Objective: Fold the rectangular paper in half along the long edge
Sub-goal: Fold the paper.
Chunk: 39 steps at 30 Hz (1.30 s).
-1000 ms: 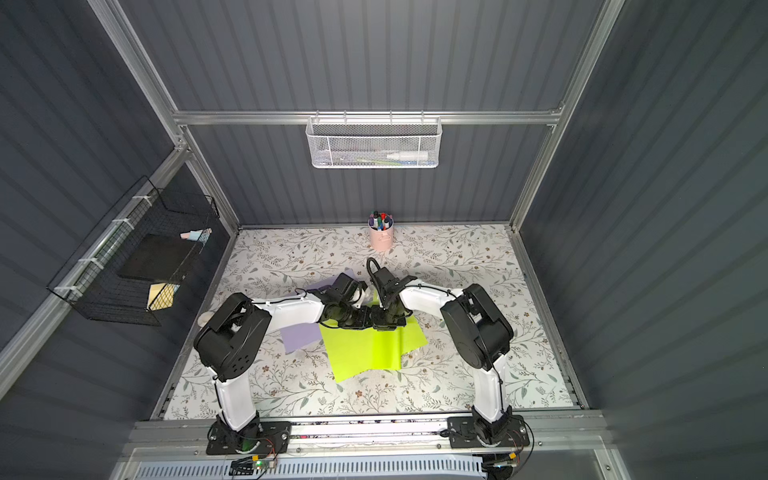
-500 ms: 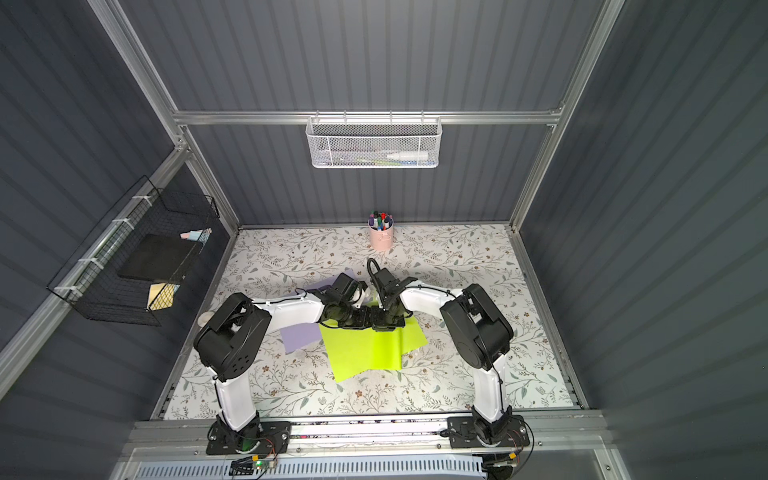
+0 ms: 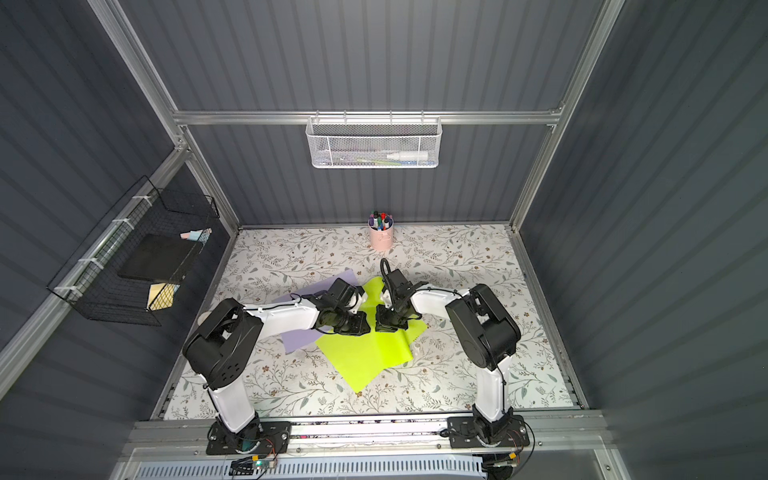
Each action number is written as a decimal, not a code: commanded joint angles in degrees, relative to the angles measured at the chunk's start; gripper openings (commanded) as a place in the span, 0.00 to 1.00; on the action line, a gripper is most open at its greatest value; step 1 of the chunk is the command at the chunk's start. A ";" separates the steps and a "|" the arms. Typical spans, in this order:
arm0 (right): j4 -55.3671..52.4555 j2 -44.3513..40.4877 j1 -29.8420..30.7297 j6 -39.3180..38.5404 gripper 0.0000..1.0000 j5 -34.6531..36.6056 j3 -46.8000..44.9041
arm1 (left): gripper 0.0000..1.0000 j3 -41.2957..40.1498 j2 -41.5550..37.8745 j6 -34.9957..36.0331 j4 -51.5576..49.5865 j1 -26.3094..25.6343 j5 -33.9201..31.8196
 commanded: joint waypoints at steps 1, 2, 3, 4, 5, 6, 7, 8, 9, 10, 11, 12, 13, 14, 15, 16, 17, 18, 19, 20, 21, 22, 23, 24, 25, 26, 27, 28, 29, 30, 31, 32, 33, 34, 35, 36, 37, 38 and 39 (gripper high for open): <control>-1.23 2.35 0.07 0.19 0.07 1.21 -1.71 | 0.19 -1.08 -4.10 -1.18 0.37 0.24 -1.86; -1.25 2.37 0.03 0.19 0.07 1.12 -1.69 | 0.20 -1.21 -4.45 -1.57 1.05 0.53 -1.88; -1.33 2.55 0.08 0.10 0.07 1.03 -1.69 | 0.21 -1.29 -4.90 -1.91 1.80 0.88 -1.87; -1.33 2.63 0.08 0.09 0.07 0.95 -1.74 | 0.23 -1.15 -5.03 -2.36 2.54 1.27 -1.79; -1.47 2.59 0.03 0.01 0.07 1.02 -1.69 | 0.25 -1.07 -5.19 -2.76 3.23 1.60 -1.79; -1.55 2.55 0.08 -0.16 0.07 1.03 -1.69 | 0.25 -0.73 -4.97 -3.07 3.95 1.98 -1.67; -1.71 2.42 0.09 -0.23 0.07 1.20 -1.78 | 0.27 -0.20 -4.69 -3.19 4.74 2.18 -1.16; -1.72 2.39 0.09 -0.34 0.07 1.25 -1.78 | 0.27 0.65 -4.04 -3.24 5.09 2.18 -0.69; -1.81 2.39 0.08 -0.38 0.07 1.29 -1.82 | 0.27 2.02 -2.97 -2.74 4.84 2.19 -0.39; -1.82 2.40 0.09 -0.39 0.07 1.27 -1.78 | 0.27 3.44 -1.61 -2.15 4.33 2.18 -0.16; -1.85 2.47 0.05 -0.46 0.07 1.21 -1.83 | 0.27 4.43 -0.47 -2.06 4.37 2.19 0.14; -1.91 2.55 0.08 -0.47 0.07 1.12 -1.78 | 0.27 5.32 0.73 -2.21 4.57 2.21 0.15; -1.90 2.38 0.09 -0.48 0.06 1.16 -1.79 | 0.27 6.16 1.81 -2.32 4.67 2.18 0.15; -1.83 2.40 0.07 -0.47 0.07 1.21 -1.77 | 0.27 6.76 2.61 -2.31 4.75 2.19 2.01; -1.99 2.32 0.07 -0.54 0.07 1.29 -1.87 | 0.26 7.18 3.18 -2.31 4.89 2.19 2.20; -1.84 2.29 0.09 -0.59 0.06 1.37 -1.95 | 0.26 7.48 3.56 -2.41 5.30 2.19 2.48; -1.78 2.25 0.06 -0.57 0.07 1.38 -2.00 | 0.26 7.62 3.91 -2.48 5.67 2.19 2.73; -1.81 2.28 0.09 -0.58 0.06 1.34 -2.09 | 0.26 7.85 4.26 -2.46 5.90 2.18 2.70; -1.77 2.33 0.07 -0.55 0.07 1.30 -1.99 | 0.26 8.36 4.82 -2.34 5.57 2.20 2.57; -1.87 2.33 0.04 -0.60 0.06 1.30 -2.00 | 0.26 8.74 5.39 -2.30 5.12 2.23 2.28; -1.88 2.31 0.09 -0.55 0.06 1.30 -1.95 | 0.26 8.93 5.89 -2.22 4.69 2.21 2.05; -1.83 2.37 0.09 -0.59 0.06 1.38 -1.96 | 0.25 8.89 6.26 -2.31 4.53 2.18 1.97; -1.83 2.37 0.05 -0.60 0.06 1.30 -2.04 | 0.25 8.82 6.62 -2.42 4.48 2.18 1.73; -1.85 2.29 0.09 -0.63 0.06 1.21 -2.05 | 0.24 8.80 6.97 -2.47 4.27 2.21 1.45; -1.76 2.21 0.07 -0.65 0.06 1.25 -2.12 | 0.23 8.72 7.39 -2.49 4.15 2.18 1.32; -1.75 2.13 0.09 -0.69 0.06 1.27 -2.20 | 0.23 8.63 7.72 -2.61 4.08 2.25 1.31; -1.74 1.99 0.07 -0.73 0.06 1.22 -2.19 | 0.22 8.67 8.07 -2.64 3.83 2.21 1.15; -1.74 1.93 0.02 -0.69 0.06 1.21 -2.27 | 0.21 8.67 8.38 -2.57 3.54 2.23 1.04; -1.72 1.85 0.09 -0.63 0.06 1.14 -2.33 | 0.21 8.63 8.66 -2.57 3.20 2.19 0.96; -1.72 1.69 0.09 -0.70 0.06 1.04 -2.36 | 0.20 8.62 8.90 -2.64 2.91 2.25 0.99; -1.81 1.54 0.09 -0.68 0.06 1.03 -2.31 | 0.20 8.62 9.10 -2.58 2.67 2.18 0.96; -1.80 1.32 0.09 -0.65 0.06 0.99 -2.39 | 0.19 8.51 9.19 -2.59 2.57 2.18 1.02; -1.86 1.06 0.09 -0.64 0.06 0.94 -2.34 | 0.19 8.51 9.44 -2.53 2.42 2.18 1.02; -2.19 0.68 0.09 -0.71 0.07 0.94 -2.19 | 0.19 8.37 9.59 -2.49 2.19 2.20 1.01; -2.47 0.33 0.09 -0.81 0.07 0.94 -2.10 | 0.19 8.29 9.75 -2.45 2.07 2.21 1.02; -2.78 -0.31 0.09 -0.93 0.07 0.94 -1.84 | 0.18 8.12 9.94 -2.40 1.87 2.19 0.99; -3.35 -1.07 -0.10 -1.00 0.08 0.94 -1.49 | 0.18 7.95 10.21 -2.40 1.78 2.21 1.01; -3.96 -1.87 -0.37 -0.97 0.08 0.56 -1.14 | 0.17 7.77 10.29 -2.33 1.70 2.18 1.00; -4.11 -3.23 -0.93 -1.01 0.09 -0.25 -1.08 | 0.16 7.64 10.45 -2.45 1.78 2.18 0.98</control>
